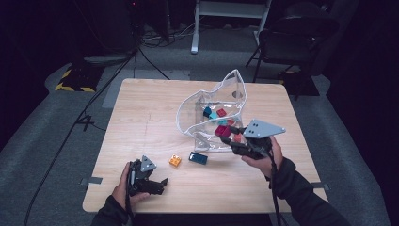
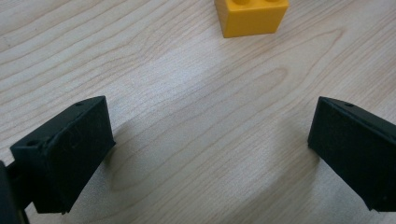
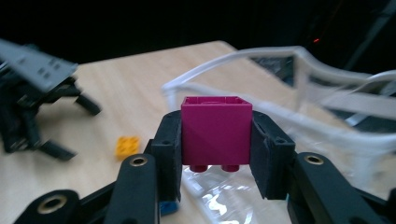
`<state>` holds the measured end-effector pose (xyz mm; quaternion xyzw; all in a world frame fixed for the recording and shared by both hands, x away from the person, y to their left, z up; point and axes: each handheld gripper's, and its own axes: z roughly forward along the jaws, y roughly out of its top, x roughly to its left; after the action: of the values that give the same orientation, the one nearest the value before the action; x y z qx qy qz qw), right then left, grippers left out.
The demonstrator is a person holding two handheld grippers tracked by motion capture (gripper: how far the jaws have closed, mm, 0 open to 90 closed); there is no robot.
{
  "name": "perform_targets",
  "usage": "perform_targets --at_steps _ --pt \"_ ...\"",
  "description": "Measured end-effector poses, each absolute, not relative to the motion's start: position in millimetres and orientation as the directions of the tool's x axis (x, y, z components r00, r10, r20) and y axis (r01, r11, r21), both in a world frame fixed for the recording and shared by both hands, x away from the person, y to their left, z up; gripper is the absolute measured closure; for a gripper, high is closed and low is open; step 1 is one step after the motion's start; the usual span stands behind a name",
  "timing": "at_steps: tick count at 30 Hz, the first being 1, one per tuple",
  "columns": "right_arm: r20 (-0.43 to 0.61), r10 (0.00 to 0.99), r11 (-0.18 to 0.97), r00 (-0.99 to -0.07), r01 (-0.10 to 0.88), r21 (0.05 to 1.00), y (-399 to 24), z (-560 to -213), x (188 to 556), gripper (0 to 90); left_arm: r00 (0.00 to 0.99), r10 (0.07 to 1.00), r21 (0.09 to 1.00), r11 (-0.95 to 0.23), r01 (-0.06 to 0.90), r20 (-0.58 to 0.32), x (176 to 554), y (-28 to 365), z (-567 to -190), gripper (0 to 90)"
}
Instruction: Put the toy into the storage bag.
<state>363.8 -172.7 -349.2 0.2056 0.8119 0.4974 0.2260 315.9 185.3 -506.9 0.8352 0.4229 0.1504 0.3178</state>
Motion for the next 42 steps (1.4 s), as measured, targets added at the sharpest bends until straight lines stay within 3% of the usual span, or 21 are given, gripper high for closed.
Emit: perform_targets --at_steps 7,15,32,34,42 --pt "-0.158 0.619 0.382 -0.769 0.120 0.916 -179 -319 390 59.2 0.597 0.802 0.658 -0.440 0.611 -0.018 316 185 -507 0.3" --pt "-0.144 0.630 0.400 -0.763 0.161 0.902 -165 -310 417 59.1 0.597 0.802 0.658 -0.440 0.611 -0.018 316 185 -507 0.3" --pt "-0.131 0.724 0.414 -0.678 0.274 0.868 -156 -327 461 58.6 0.596 0.803 0.660 -0.437 0.611 -0.020 316 185 -507 0.3" --pt "-0.129 0.733 0.411 -0.668 0.283 0.867 -157 -329 463 54.2 0.597 0.802 0.659 -0.439 0.611 -0.018 316 185 -507 0.3" --pt "-0.130 0.740 0.392 -0.660 0.267 0.880 -165 -327 456 50.4 0.597 0.802 0.659 -0.439 0.611 -0.018 316 185 -507 0.3"
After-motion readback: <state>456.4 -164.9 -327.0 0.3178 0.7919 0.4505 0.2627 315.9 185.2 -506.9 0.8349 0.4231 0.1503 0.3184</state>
